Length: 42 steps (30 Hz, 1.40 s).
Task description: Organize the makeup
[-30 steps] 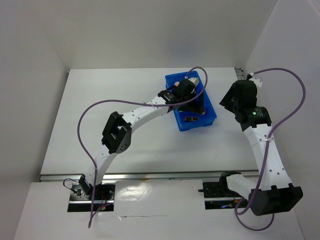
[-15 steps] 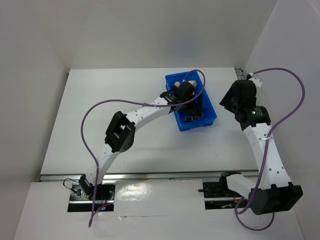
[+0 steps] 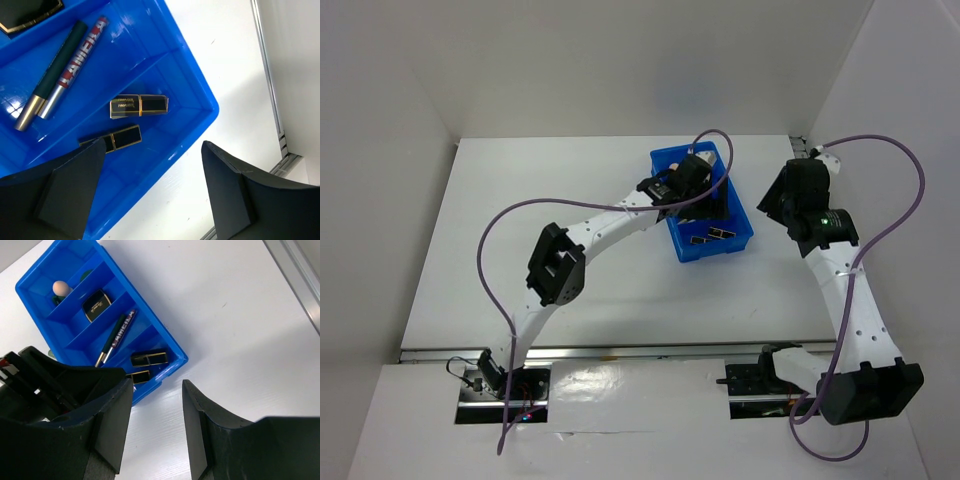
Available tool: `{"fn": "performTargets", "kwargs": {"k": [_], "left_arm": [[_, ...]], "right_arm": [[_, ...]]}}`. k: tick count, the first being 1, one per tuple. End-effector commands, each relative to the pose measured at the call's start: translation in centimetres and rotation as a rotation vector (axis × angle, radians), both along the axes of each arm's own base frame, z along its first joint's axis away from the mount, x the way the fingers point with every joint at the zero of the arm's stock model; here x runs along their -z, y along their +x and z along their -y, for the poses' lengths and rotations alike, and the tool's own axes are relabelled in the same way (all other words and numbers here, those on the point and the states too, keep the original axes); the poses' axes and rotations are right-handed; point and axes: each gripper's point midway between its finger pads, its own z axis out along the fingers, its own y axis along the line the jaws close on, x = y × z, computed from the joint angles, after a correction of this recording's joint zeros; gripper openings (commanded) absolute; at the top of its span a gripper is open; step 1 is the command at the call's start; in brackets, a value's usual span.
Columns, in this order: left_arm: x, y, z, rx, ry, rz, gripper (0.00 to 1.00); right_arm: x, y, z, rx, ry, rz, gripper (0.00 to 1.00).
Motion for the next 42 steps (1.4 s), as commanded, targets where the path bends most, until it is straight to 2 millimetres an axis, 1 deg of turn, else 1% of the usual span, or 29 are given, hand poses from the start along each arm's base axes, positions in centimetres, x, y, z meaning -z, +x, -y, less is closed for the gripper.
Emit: {"fn": "performTargets", "kwargs": {"k": [1, 2, 3, 5, 6, 7, 8, 9, 11, 12, 13, 14, 15, 16, 17, 19, 20, 21, 22, 23, 24, 25, 26, 27, 29, 30, 34, 37, 42], "left_arm": [[-5.2, 0.3, 0.0, 0.01, -0.078, 0.076, 0.9], [-5.8, 0.2, -0.1, 0.01, -0.086, 0.083, 0.86], [-5.7, 0.1, -0.2, 0.01, -0.08, 0.077, 0.84], [-6.7, 1.1, -1.6, -0.045, -0.062, 0.122, 0.77], [-5.9, 1.4, -2.7, -0.074, -0.037, 0.119, 0.69], [-7.2, 2.2, -4.2, -0.104, -0.037, 0.15, 0.59], [-6.3, 2.7, -5.7, -0.143, -0.007, 0.149, 0.41], [-6.4, 3.3, -6.8, -0.169, 0.013, 0.163, 0.35], [-6.3, 5.0, -10.1, -0.258, 0.064, 0.166, 0.34], [-5.5, 5.2, -12.0, -0.314, 0.116, 0.148, 0.36], [-4.6, 6.1, -14.1, -0.362, 0.141, 0.122, 0.39], [-4.9, 6.5, -15.1, -0.384, 0.133, 0.109, 0.42], [-4.3, 6.3, -15.3, -0.364, 0.096, 0.056, 0.46], [-2.8, 6.3, -15.9, -0.36, 0.095, 0.003, 0.46], [-2.3, 7.3, -17.3, -0.38, 0.073, -0.032, 0.47], [-0.2, 7.9, -17.1, -0.357, 0.041, -0.109, 0.47], [0.2, 8.5, -17.2, -0.359, 0.037, -0.116, 0.47], [1.1, 8.3, -17.1, -0.353, 0.051, -0.142, 0.47], [0.5, 9.2, -17.0, -0.36, 0.03, -0.14, 0.49], [2.4, 9.4, -16.7, -0.353, 0.048, -0.174, 0.5], [3.3, 9.3, -16.7, -0.36, 0.06, -0.2, 0.5], [2.9, 9.9, -16.3, -0.368, 0.047, -0.198, 0.53], [4.3, 10.4, -16.7, -0.377, 0.058, -0.214, 0.56], [5.0, 10.3, -16.5, -0.379, 0.055, -0.233, 0.6], [5.1, 10.5, -16.4, -0.385, 0.05, -0.236, 0.63], [5.8, 10.8, -16.8, -0.395, 0.056, -0.246, 0.63], [7.0, 10.6, -16.6, -0.394, 0.056, -0.272, 0.64], [8.6, 10.4, -16.7, -0.411, 0.065, -0.307, 0.64], [9.4, 10.9, -16.6, -0.423, 0.056, -0.297, 0.62]], "right_arm": [[0.1, -0.1, 0.1, -0.005, -0.007, -0.01, 0.52], [0.1, -0.1, 0.1, -0.005, -0.007, -0.01, 0.52], [0.1, -0.1, 0.1, -0.005, -0.007, -0.01, 0.52], [0.1, -0.1, 0.1, -0.005, -0.007, -0.01, 0.52], [0.1, -0.1, 0.1, -0.005, -0.007, -0.01, 0.52], [0.1, -0.1, 0.1, -0.005, -0.007, -0.01, 0.52], [0.1, -0.1, 0.1, -0.005, -0.007, -0.01, 0.52], [0.1, -0.1, 0.1, -0.005, -0.007, -0.01, 0.52], [0.1, -0.1, 0.1, -0.01, -0.015, -0.012, 0.52], [-0.1, 0.0, 0.1, -0.01, -0.014, -0.003, 0.52], [0.2, 0.1, 0.1, -0.01, -0.015, -0.012, 0.52], [0.2, 0.1, 0.1, -0.01, -0.015, -0.012, 0.52], [0.2, 0.1, 0.1, -0.01, -0.015, -0.012, 0.52], [0.2, 0.2, -0.1, -0.018, -0.009, -0.013, 0.52], [0.4, 0.2, -0.1, -0.018, -0.009, -0.013, 0.52], [0.8, 0.4, -0.3, -0.026, -0.004, -0.024, 0.52], [0.8, 0.4, -0.3, -0.026, -0.004, -0.024, 0.52], [0.8, 0.4, -0.3, -0.026, -0.004, -0.024, 0.52], [0.8, 0.4, -0.3, -0.026, -0.004, -0.024, 0.52], [0.4, 0.5, -0.3, -0.026, -0.003, -0.015, 0.52], [0.7, 0.6, -0.3, -0.026, -0.004, -0.024, 0.52], [0.7, 0.6, -0.3, -0.026, -0.004, -0.024, 0.52], [0.7, 0.6, -0.3, -0.026, -0.004, -0.024, 0.52], [0.8, 0.5, -0.3, -0.026, -0.005, -0.033, 0.52], [0.4, 0.5, -0.3, -0.026, -0.004, -0.024, 0.52], [0.4, 0.5, -0.3, -0.026, -0.004, -0.024, 0.52], [0.8, 0.7, -0.3, -0.026, -0.005, -0.035, 0.52], [0.8, 0.7, -0.3, -0.026, -0.005, -0.035, 0.52], [1.0, 0.8, -0.3, -0.026, -0.005, -0.044, 0.52]]}}
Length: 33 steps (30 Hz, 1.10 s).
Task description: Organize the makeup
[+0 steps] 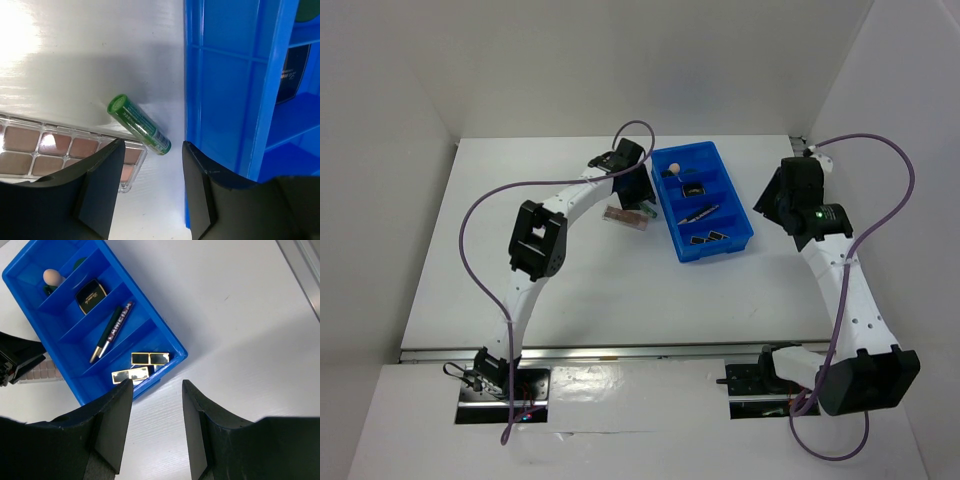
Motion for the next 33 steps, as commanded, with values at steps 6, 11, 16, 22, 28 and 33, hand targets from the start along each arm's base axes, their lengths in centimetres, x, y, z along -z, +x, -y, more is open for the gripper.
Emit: {"fn": "performTargets", "kwargs": {"k": [6, 11, 16, 22, 28, 33], "left_arm": [[1.3, 1.9, 0.5, -0.036, -0.015, 0.009, 0.56], [1.9, 1.9, 0.3, -0.034, 0.001, 0.008, 0.5], [3.2, 1.6, 0.0, -0.017, 0.021, -0.004, 0.39], [-0.2, 2.2, -1.0, -0.02, 0.003, 0.057, 0.09], [-8.2, 3.4, -2.7, 0.011, -0.032, 0.227, 0.0], [-15.9, 1.3, 0.4, 0.324, -0.168, 0.422, 0.0]], "right_arm": [[-0.2, 0.4, 0.1, -0.004, -0.009, 0.0, 0.52], [-0.3, 0.6, 0.1, -0.01, -0.015, 0.007, 0.52], [0.0, 0.7, 0.1, -0.01, -0.016, -0.002, 0.52], [0.0, 0.7, 0.1, -0.01, -0.016, -0.002, 0.52], [0.0, 0.7, 0.1, -0.01, -0.016, -0.002, 0.52], [-0.5, 0.7, 0.1, -0.01, -0.015, 0.017, 0.52]]}}
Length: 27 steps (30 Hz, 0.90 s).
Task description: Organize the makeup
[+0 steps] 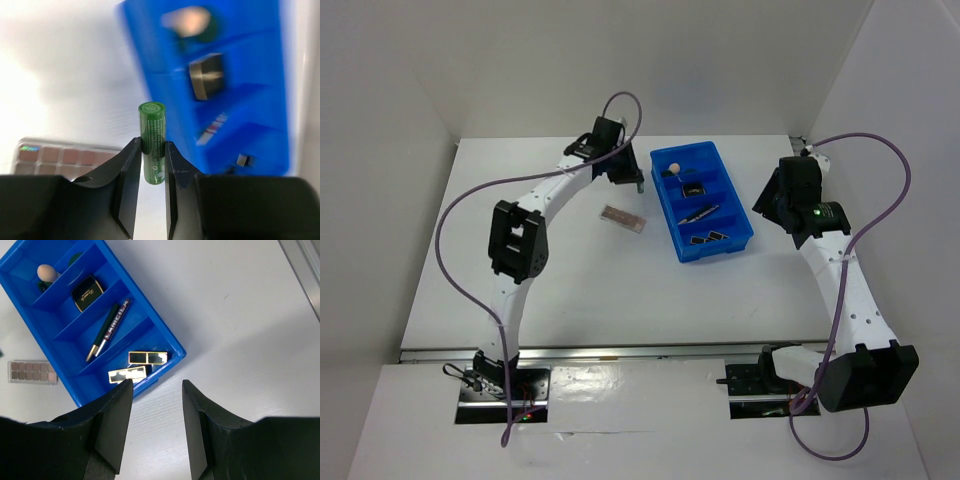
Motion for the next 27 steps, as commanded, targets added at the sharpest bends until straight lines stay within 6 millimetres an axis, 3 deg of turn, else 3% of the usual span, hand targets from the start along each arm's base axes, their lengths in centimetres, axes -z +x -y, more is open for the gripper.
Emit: {"fn": "performTargets", "kwargs": {"k": [1, 3, 4, 8, 11, 15, 21, 23, 27], "left_arm": [[-10.8, -1.2, 3.7, 0.301, -0.141, 0.285, 0.0], [-12.4, -2.6, 6.0, 0.46, -0.143, 0.354, 0.0], [-11.8, -3.9, 7.2, 0.526, -0.13, 0.335, 0.0], [-11.1, -5.9, 9.9, 0.716, -0.152, 0.34, 0.0], [-11.0, -8.2, 12.1, 0.813, -0.176, 0.355, 0.0], [-10.4, -9.8, 14.8, 0.888, -0.162, 0.401, 0.0], [-8.6, -11.0, 17.0, 0.947, -0.206, 0.381, 0.0], [-6.3, -11.0, 17.0, 0.951, -0.194, 0.34, 0.0], [-4.4, -11.6, 17.5, 0.968, -0.197, 0.3, 0.0]], "right_arm": [[-0.8, 0.3, 0.1, -0.001, -0.007, 0.031, 0.52], [-0.8, 0.3, 0.1, -0.001, -0.007, 0.031, 0.52], [-0.8, 0.3, 0.1, -0.001, -0.007, 0.031, 0.52], [-1.1, 0.2, 0.5, 0.008, -0.006, 0.04, 0.52], [-1.1, 0.2, 0.5, 0.008, -0.006, 0.04, 0.52], [-1.6, 0.0, 0.5, 0.008, -0.005, 0.049, 0.52], [-1.6, 0.0, 0.6, 0.015, -0.011, 0.05, 0.52], [-1.6, 0.0, 0.6, 0.015, -0.011, 0.05, 0.52], [-1.4, -0.2, 0.7, 0.015, -0.012, 0.041, 0.52]]}}
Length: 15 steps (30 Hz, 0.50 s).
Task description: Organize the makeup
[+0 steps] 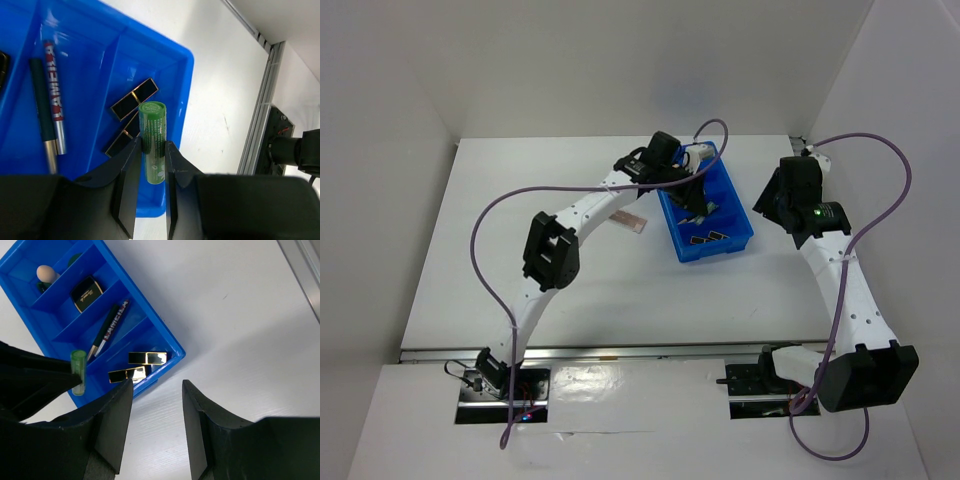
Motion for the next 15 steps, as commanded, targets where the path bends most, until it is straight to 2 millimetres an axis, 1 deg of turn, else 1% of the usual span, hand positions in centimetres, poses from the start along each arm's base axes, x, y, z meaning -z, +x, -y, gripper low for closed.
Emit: {"fn": "performTargets", "kwargs": {"k": [1, 3, 4, 5, 6, 7, 9, 10, 13, 14, 15], "left_arm": [[1.7, -0.8, 1.2, 0.074, -0.018, 0.005, 0.0], [2.1, -0.9, 1.1, 0.074, -0.012, -0.002, 0.0], [2.9, -1.0, 1.0, 0.078, 0.0, -0.011, 0.0], [3.2, -1.1, 0.9, 0.078, 0.005, -0.018, 0.0], [3.9, -1.6, 1.2, 0.088, 0.017, -0.034, 0.0], [3.9, -1.6, 1.2, 0.088, 0.017, -0.034, 0.0], [4.6, -2.1, 1.0, 0.106, 0.029, -0.042, 0.01], [4.8, -2.2, 0.8, 0.106, 0.036, -0.052, 0.04], [6.1, -2.7, 0.3, 0.109, 0.075, -0.079, 0.17], [6.3, -2.8, 0.1, 0.115, 0.081, -0.079, 0.32], [6.4, -2.9, 0.0, 0.115, 0.087, -0.086, 0.4]], "right_arm": [[-1.4, -0.2, 0.5, 0.009, -0.011, 0.04, 0.52], [-1.4, -0.2, 0.5, 0.009, -0.011, 0.04, 0.52], [-1.1, 0.0, 0.4, 0.009, -0.012, 0.031, 0.52], [-1.1, 0.0, 0.8, 0.02, -0.012, 0.031, 0.53], [-1.1, 0.0, 0.8, 0.02, -0.012, 0.031, 0.53], [-1.1, 0.0, 0.8, 0.02, -0.012, 0.031, 0.53], [-1.1, -0.1, 1.1, 0.031, -0.013, 0.031, 0.53], [-1.1, -0.1, 1.1, 0.031, -0.013, 0.031, 0.53], [-0.8, 0.1, 1.8, 0.051, -0.013, 0.02, 0.53], [-0.5, 0.2, 2.0, 0.059, -0.021, 0.011, 0.53], [-0.5, 0.2, 2.0, 0.059, -0.021, 0.011, 0.53]]}}
